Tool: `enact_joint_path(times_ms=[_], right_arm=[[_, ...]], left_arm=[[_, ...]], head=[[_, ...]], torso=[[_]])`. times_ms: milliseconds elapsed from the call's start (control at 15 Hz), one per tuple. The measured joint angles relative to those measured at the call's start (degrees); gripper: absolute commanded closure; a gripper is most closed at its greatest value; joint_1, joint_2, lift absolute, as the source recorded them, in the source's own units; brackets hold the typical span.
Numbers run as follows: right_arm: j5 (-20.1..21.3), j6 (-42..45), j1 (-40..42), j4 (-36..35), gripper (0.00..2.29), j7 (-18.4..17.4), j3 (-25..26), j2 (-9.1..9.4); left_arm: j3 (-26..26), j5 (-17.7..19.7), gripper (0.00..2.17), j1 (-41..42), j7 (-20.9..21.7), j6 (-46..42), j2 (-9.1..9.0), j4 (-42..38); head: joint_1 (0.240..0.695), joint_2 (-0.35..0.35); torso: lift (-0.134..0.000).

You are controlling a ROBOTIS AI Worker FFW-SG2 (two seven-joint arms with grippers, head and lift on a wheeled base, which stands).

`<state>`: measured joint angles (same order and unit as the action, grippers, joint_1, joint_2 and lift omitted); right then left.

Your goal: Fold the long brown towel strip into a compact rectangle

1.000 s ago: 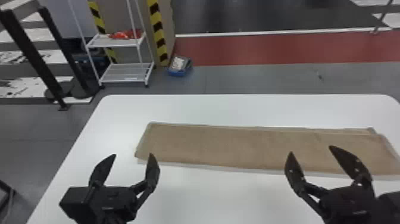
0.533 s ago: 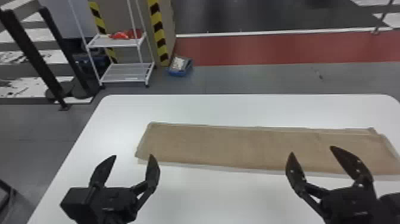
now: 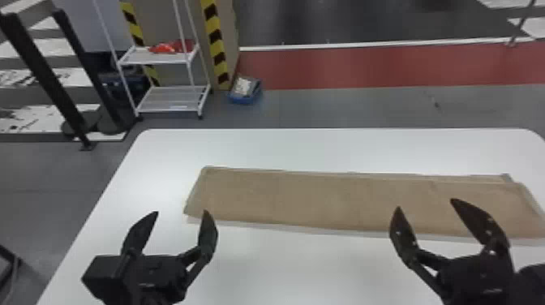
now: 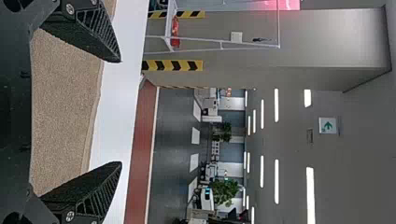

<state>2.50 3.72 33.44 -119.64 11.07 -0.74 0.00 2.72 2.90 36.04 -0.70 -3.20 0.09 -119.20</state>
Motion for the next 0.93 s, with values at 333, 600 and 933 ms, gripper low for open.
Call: enact_joint_path(times_ms=[333, 600, 933], right_arm=[[-1.83, 0.18, -0.27, 0.54, 0.11, 0.00, 0.49, 0.00], [-2.15, 0.18, -0.01, 0.68, 0.11, 0.00, 0.57, 0.00], [-2.67, 0.18, 0.11, 0.66, 0.11, 0.00, 0.79, 0.00]], left_arm=[[0.55, 0.25, 0.08, -0.71, 0.50, -0.35, 0.00, -0.60], [7.27, 4.32, 0.09, -8.14, 8.78, 13.63, 0.00, -0.83], [16.27, 10.04, 0.09, -24.94, 18.54, 37.93, 0.00, 6.64]], head=[[0.695, 0.102], [0.695, 0.130], [0.695, 0.160]], torso=[[-0.117], [-0.117], [-0.117]])
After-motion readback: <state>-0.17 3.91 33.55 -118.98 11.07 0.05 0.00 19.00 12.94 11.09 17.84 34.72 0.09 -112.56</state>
